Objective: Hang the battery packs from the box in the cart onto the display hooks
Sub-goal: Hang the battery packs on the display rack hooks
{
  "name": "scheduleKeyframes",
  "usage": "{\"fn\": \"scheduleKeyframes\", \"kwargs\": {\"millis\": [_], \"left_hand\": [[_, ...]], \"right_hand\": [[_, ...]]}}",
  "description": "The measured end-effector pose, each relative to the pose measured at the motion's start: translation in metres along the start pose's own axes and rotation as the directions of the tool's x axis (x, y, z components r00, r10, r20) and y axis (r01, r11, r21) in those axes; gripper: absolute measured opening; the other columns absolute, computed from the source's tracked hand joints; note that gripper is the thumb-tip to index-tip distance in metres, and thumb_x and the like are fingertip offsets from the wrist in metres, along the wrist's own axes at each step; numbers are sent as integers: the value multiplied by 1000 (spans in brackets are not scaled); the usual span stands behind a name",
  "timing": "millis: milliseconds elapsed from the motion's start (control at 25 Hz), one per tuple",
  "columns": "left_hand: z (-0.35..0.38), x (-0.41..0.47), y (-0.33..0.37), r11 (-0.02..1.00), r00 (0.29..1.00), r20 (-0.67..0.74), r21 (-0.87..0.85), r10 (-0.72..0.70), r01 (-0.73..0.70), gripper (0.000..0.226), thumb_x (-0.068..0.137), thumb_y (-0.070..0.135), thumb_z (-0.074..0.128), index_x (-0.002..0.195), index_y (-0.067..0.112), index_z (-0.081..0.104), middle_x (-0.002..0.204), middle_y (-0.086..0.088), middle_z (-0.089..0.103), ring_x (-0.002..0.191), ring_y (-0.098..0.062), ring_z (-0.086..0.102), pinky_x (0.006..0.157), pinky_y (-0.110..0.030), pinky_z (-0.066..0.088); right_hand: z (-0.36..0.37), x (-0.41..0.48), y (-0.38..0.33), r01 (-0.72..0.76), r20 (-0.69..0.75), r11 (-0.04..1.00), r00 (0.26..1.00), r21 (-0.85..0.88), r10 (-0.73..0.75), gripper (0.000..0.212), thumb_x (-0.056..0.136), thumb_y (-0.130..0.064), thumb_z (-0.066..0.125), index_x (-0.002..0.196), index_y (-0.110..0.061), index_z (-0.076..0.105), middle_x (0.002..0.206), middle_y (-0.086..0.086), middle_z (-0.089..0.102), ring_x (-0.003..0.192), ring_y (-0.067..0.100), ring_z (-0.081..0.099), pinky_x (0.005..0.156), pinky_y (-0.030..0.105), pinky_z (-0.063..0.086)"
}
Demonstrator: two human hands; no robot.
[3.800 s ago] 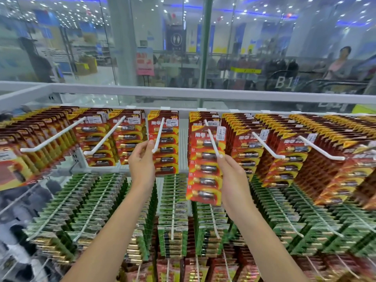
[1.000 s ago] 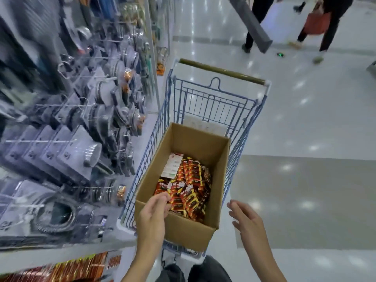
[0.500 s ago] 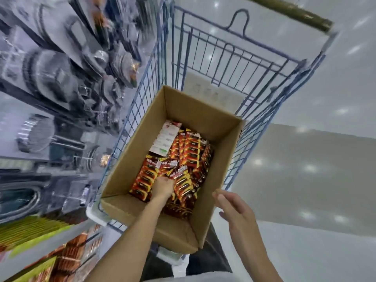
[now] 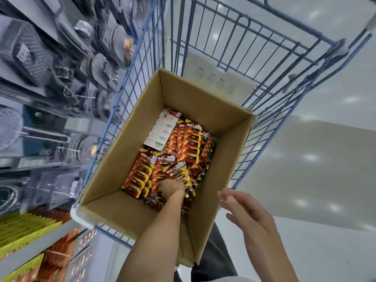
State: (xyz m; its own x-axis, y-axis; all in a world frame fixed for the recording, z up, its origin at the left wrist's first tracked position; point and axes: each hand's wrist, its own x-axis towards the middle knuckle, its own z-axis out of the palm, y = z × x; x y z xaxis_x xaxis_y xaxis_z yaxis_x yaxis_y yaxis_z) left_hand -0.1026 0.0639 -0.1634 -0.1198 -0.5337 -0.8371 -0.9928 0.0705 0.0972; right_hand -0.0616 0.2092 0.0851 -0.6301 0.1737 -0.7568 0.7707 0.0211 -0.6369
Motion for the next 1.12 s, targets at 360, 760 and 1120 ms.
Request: {"fn": "scheduleKeyframes", "kwargs": {"millis": [360, 760, 1120], "left_hand": [[9, 6, -24, 988, 991, 32, -83, 130, -127, 50, 94, 28, 75, 136, 9, 56, 138, -18, 57, 132, -42, 54, 107, -53, 46], [-90, -44, -16, 813, 826, -138, -152, 546, -562, 43, 108, 32, 53, 146, 13, 53, 140, -7, 62, 134, -29, 55, 108, -46, 45], [-227, -89, -30, 659, 788, -42, -522, 614, -542, 24, 101, 34, 62, 125, 32, 63, 110, 6, 78, 95, -16, 77, 80, -42, 61]], "right_hand": [[10, 4, 2, -20, 9, 998, 1000, -67, 21, 16, 98, -36, 60, 105, -37, 75, 104, -23, 74, 105, -5, 66, 92, 23, 52], [54, 15, -5, -285, 78, 944, 958, 164, 275, 23, 101, -29, 64, 120, -18, 69, 113, 0, 77, 109, 17, 71, 104, 39, 55], [112, 98, 39, -590, 70, 692, 780, 417, 622, 48, 108, -14, 47, 154, -4, 39, 150, 18, 51, 136, 32, 53, 112, 44, 46]]}}
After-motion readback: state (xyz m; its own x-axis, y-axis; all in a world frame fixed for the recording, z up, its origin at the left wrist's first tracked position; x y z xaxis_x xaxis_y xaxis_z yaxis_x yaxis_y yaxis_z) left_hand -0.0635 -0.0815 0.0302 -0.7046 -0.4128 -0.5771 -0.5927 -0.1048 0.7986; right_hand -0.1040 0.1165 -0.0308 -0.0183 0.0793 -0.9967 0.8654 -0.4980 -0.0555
